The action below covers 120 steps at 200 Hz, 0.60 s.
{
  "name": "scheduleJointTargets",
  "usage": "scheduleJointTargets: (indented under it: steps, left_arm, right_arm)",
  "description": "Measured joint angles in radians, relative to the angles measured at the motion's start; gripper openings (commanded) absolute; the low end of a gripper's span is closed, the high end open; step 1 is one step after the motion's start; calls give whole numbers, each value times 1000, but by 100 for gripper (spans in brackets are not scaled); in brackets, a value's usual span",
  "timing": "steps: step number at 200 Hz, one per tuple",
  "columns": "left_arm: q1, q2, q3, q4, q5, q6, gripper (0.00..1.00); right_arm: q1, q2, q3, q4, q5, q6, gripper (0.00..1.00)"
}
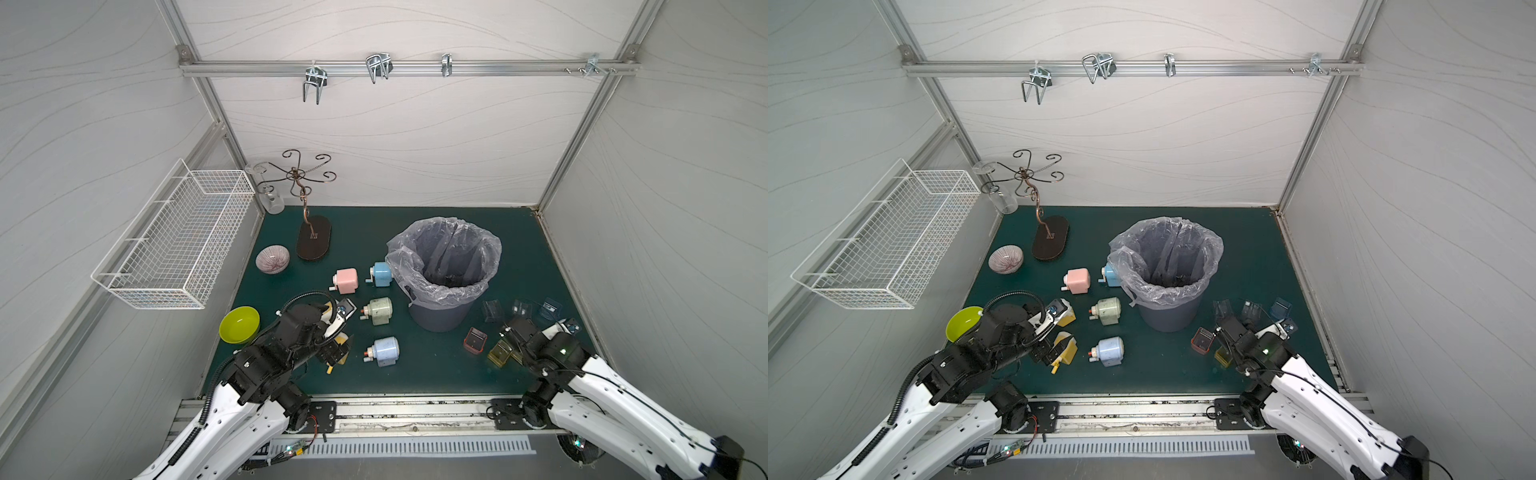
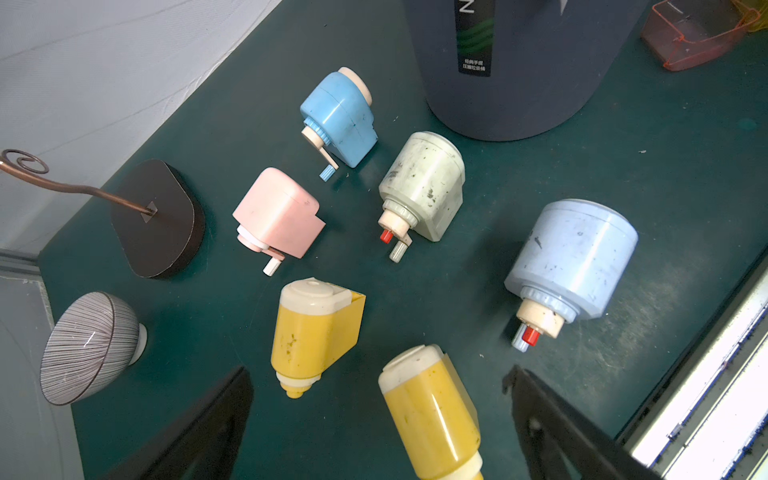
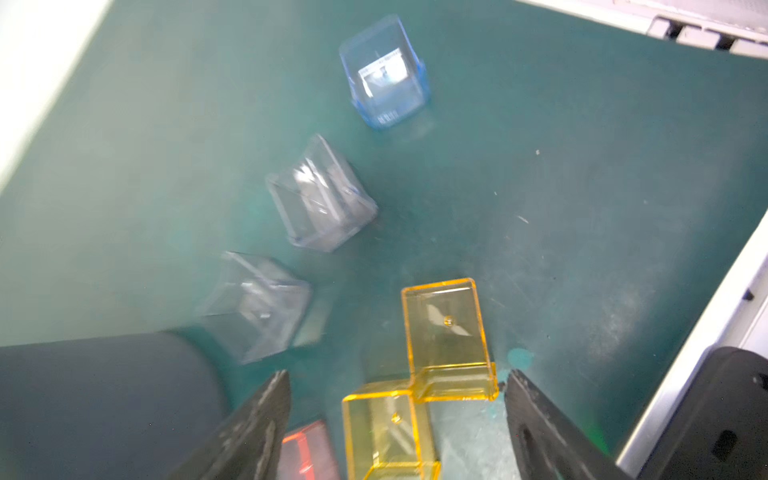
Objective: Take out the pencil sharpener tray and clean the shavings
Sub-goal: Place the container at the center of the board.
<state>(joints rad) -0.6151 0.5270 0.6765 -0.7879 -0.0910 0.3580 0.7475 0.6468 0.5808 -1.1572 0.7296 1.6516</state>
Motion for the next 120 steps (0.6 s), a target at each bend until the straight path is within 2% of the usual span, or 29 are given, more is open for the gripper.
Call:
scheduleJointTargets:
  steps: [26,65,79,99,120]
  left_arm:
    - [0,-2,0,0,2,-14,100]
    - [0,24,0,10,11,-79,100]
    - [0,55,1,27,16,-114,100]
    - [16,106,3,61,25,-166,100]
    - [105,156,9,105,72,-227,100]
  right_arm:
    - [-72,-120,47,-31,-11,-168,82]
    - [-342,-202,92,166,-189,-632,84]
    - [-447,-154,134,235,-293,-787,87]
    - [-591,-13,222,322,-435,-970,89]
    - [-729,108,263,441,-567,-1093,90]
